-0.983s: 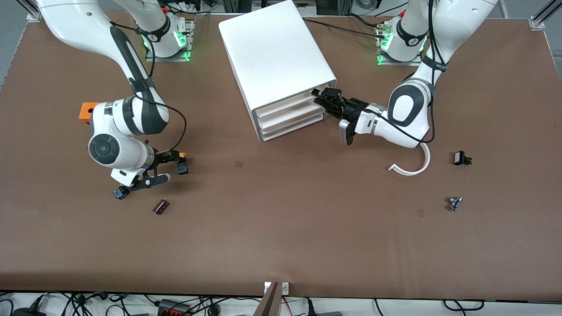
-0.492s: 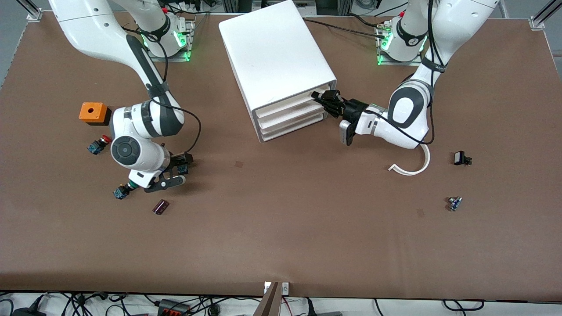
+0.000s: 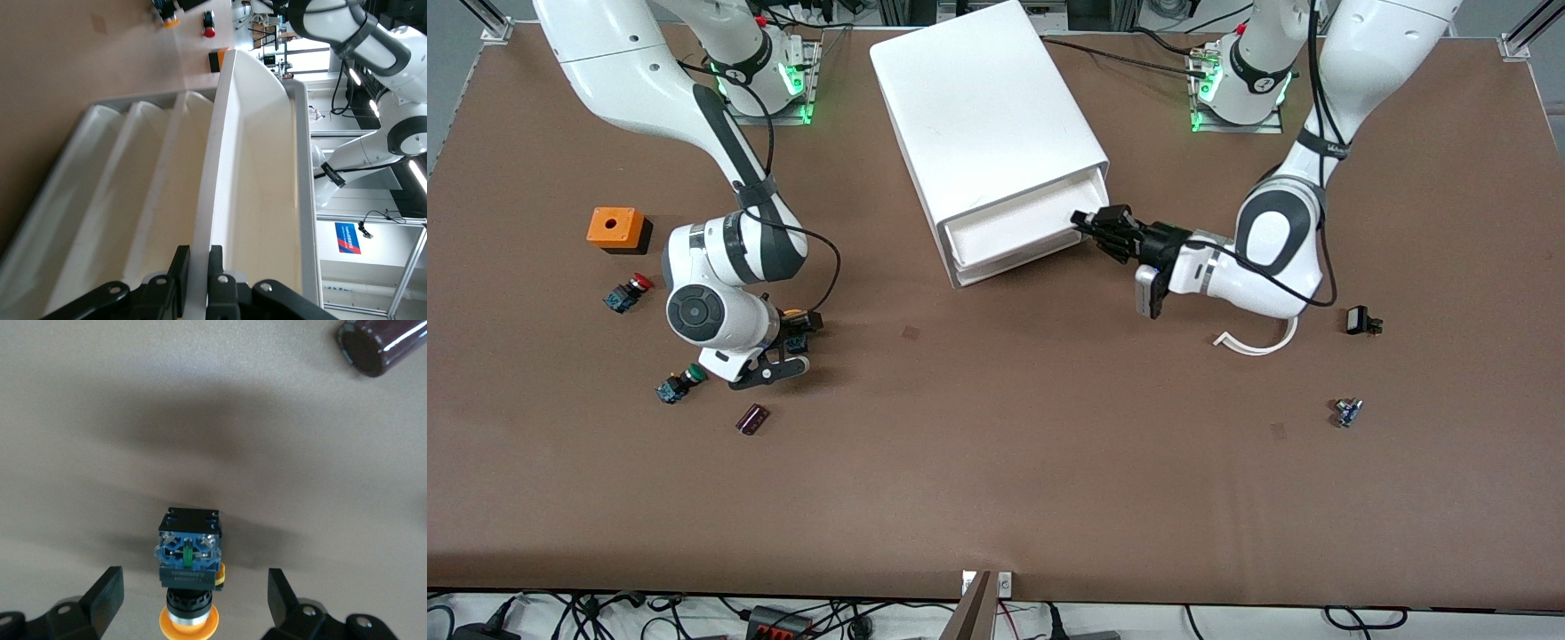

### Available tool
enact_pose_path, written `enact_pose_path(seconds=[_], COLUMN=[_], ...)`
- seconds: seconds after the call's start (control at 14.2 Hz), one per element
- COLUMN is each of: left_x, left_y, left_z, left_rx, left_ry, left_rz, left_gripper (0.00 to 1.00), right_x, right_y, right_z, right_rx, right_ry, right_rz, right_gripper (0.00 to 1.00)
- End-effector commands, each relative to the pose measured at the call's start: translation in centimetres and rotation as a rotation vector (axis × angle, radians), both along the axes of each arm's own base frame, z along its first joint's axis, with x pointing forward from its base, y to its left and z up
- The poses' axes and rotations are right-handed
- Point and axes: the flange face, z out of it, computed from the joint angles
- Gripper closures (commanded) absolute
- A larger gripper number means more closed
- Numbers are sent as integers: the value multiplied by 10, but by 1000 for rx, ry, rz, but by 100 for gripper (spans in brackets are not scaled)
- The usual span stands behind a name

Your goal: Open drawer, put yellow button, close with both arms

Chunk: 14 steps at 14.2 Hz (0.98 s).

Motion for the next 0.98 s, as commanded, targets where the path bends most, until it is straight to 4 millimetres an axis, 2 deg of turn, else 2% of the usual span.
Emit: enact_pose_path(seconds=[0.0, 0.14, 0.28, 0.35, 0.49, 0.63, 0.77, 0.91], left_x=[44, 65, 80, 82, 82, 81, 81, 80], left_y=[22, 41, 52, 53, 51, 51, 52, 50], left_z=[-6, -7, -5, -5, -5, -4, 10, 45], left_rx=[36, 50, 60, 62, 67, 67, 77, 135], left_ry=[-17, -46, -70, -71, -62, -58, -4, 104], left_rz=[18, 32, 39, 39, 39, 39, 43, 70], left_gripper=[93, 93, 92, 88, 3, 0, 0, 0], right_x=[1, 1, 1, 2, 1, 2, 6, 18], right_y=[1, 1, -2, -3, -2, -5, -4, -2], right_z=[-5, -5, -5, -4, -5, -4, 4, 34], right_rx=[4, 3, 4, 5, 4, 4, 10, 21], right_ry=[4, 4, 4, 3, 6, 4, -10, -61], right_rz=[-16, -15, -21, -22, -21, -25, -28, -30], right_gripper=[14, 30, 38, 44, 59, 86, 94, 94])
